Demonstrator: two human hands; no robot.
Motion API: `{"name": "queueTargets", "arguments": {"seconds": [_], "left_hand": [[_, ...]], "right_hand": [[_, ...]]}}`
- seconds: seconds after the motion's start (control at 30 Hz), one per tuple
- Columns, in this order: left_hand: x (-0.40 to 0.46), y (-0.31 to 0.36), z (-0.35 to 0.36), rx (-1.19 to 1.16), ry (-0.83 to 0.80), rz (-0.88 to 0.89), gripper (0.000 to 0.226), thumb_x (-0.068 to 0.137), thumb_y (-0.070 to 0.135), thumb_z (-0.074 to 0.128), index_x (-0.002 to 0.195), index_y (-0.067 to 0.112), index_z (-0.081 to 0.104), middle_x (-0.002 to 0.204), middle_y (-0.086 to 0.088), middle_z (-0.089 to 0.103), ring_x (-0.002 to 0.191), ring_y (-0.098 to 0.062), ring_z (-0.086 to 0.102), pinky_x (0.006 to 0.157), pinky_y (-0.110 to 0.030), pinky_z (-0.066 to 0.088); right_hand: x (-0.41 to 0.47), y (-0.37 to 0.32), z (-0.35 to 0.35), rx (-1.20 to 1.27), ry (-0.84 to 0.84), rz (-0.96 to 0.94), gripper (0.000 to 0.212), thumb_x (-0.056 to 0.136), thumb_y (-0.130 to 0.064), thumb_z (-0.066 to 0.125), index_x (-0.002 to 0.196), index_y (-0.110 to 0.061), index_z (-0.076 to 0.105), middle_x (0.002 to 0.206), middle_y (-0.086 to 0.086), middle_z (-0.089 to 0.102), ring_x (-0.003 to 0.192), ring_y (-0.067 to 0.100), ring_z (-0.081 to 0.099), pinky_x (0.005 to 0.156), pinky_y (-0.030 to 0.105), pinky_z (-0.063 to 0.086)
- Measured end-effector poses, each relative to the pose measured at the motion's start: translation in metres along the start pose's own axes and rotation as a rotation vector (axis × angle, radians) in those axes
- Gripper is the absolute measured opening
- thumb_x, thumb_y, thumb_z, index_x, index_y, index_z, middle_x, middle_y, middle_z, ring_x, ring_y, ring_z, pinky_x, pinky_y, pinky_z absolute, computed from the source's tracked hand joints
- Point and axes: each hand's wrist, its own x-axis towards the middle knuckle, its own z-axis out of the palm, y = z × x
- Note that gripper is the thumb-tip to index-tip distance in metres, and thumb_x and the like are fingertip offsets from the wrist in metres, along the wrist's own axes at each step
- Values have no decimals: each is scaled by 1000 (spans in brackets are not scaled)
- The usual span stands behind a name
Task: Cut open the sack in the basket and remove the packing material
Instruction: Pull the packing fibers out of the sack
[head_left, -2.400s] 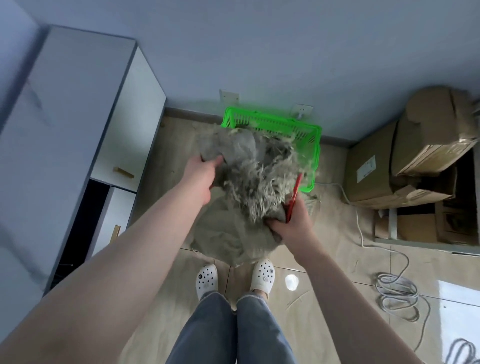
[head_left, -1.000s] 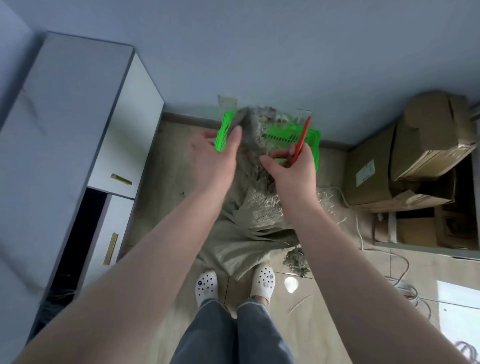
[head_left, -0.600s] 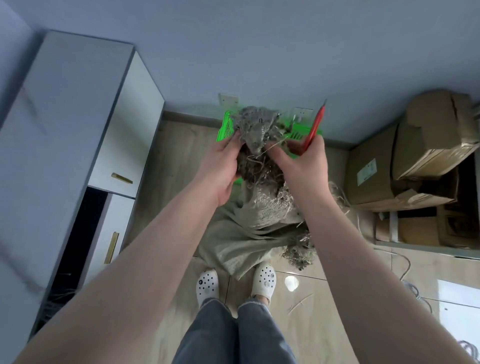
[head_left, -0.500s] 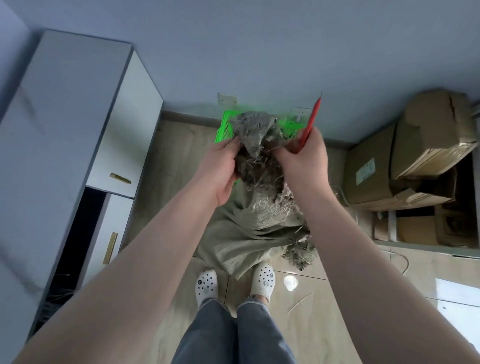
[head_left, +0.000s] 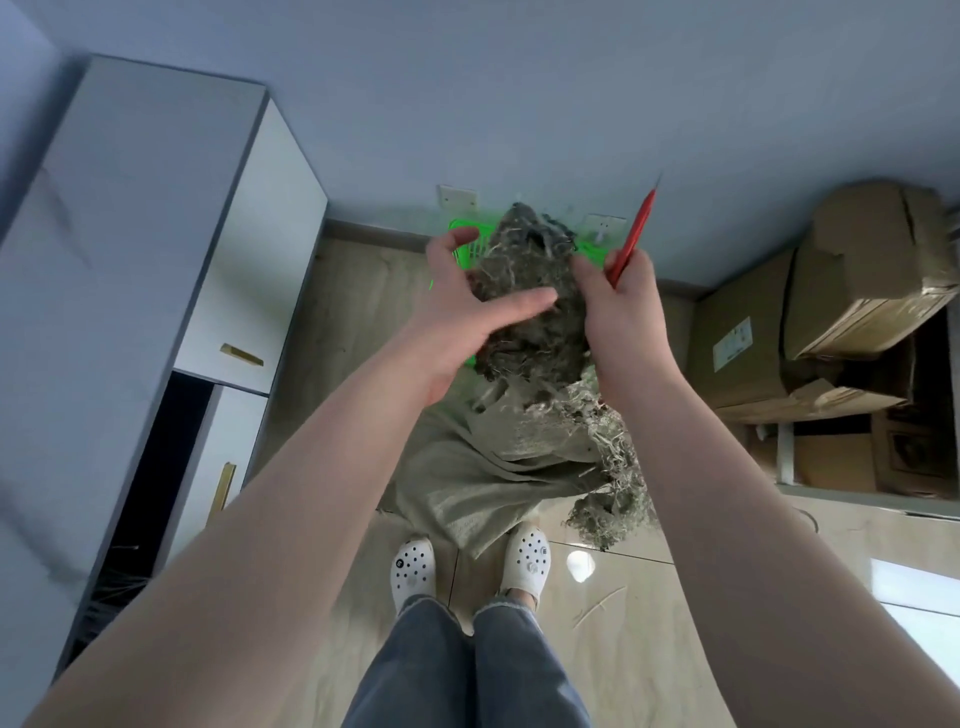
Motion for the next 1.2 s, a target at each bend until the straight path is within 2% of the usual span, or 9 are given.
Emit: {"name": "queueTargets", "arguments": {"seconds": [0.1, 0.2, 0.4, 0.5, 0.6, 0.73, 0.83, 1.0, 1.2], "left_hand": [[7, -2, 7, 47, 223, 131, 54, 85, 28, 72, 125, 25, 37, 108, -6, 59, 93, -13, 63, 82, -30, 53], [16, -10, 4, 14, 361, 201, 22, 95, 13, 55, 103, 30, 43, 93, -7, 62, 81, -21, 61, 78, -42, 51], [7, -19, -2, -213, 135, 174, 45, 90, -11, 34, 81, 28, 56, 103, -10, 61, 92, -29, 56, 74, -39, 48], [-5, -11, -7, -415, -81, 147, 33, 97, 5, 36, 82, 20, 62, 103, -7, 63, 92, -22, 57, 70, -30, 46], [-13, -5, -11, -356, -241, 211, 23, 89, 43, 56, 94, 25, 69, 111, 5, 66, 114, -19, 57, 94, -38, 48], [-13, -9, -12, 55, -148, 357, 22, 72, 32, 78, 91, 42, 73, 133, 18, 49, 140, -4, 31, 118, -45, 24], [-9, -12, -8, 329, -11, 360, 40, 87, 22, 69, 124, 33, 63, 134, 7, 46, 131, -2, 39, 117, -36, 29], [-8, -17, -11, 252, -50, 237, 55, 91, 16, 64, 142, 23, 45, 140, 5, 52, 128, -4, 48, 112, -38, 38], [-9, -16, -17, 374, -93, 357, 40, 88, 3, 51, 105, 36, 66, 133, 1, 49, 136, -16, 36, 116, -45, 25]], "right_hand": [[-3, 2, 3, -56, -105, -22, 55, 78, -55, 70, 102, -11, 49, 92, 4, 59, 84, 19, 58, 79, 35, 48], [-2, 5, 2, -115, -25, -84, 37, 80, -30, 77, 88, -19, 42, 77, -4, 44, 70, 15, 43, 67, 31, 39], [2, 8, -1, 388, 32, 176, 34, 82, -10, 73, 81, -19, 40, 82, 6, 49, 77, 20, 54, 78, 45, 53], [5, 12, 1, 430, -15, 236, 28, 84, -12, 72, 85, -16, 44, 81, 8, 55, 73, 22, 60, 80, 45, 56], [7, 11, 2, 385, -27, 224, 32, 82, -17, 74, 99, -9, 48, 89, 14, 57, 79, 25, 61, 82, 51, 56], [7, 7, 0, 339, -37, 207, 39, 80, -22, 75, 104, -7, 49, 91, 18, 60, 81, 30, 65, 82, 55, 56], [3, 7, 1, 376, -54, 186, 41, 76, -21, 78, 100, -7, 48, 104, 28, 63, 95, 39, 69, 81, 60, 56], [2, 11, -5, 545, -73, 205, 33, 84, -7, 73, 95, -12, 42, 98, 24, 60, 94, 42, 68, 81, 58, 56], [2, 10, -8, 681, -170, 371, 30, 88, -9, 66, 114, -7, 52, 112, 28, 61, 103, 42, 64, 82, 56, 56]]}}
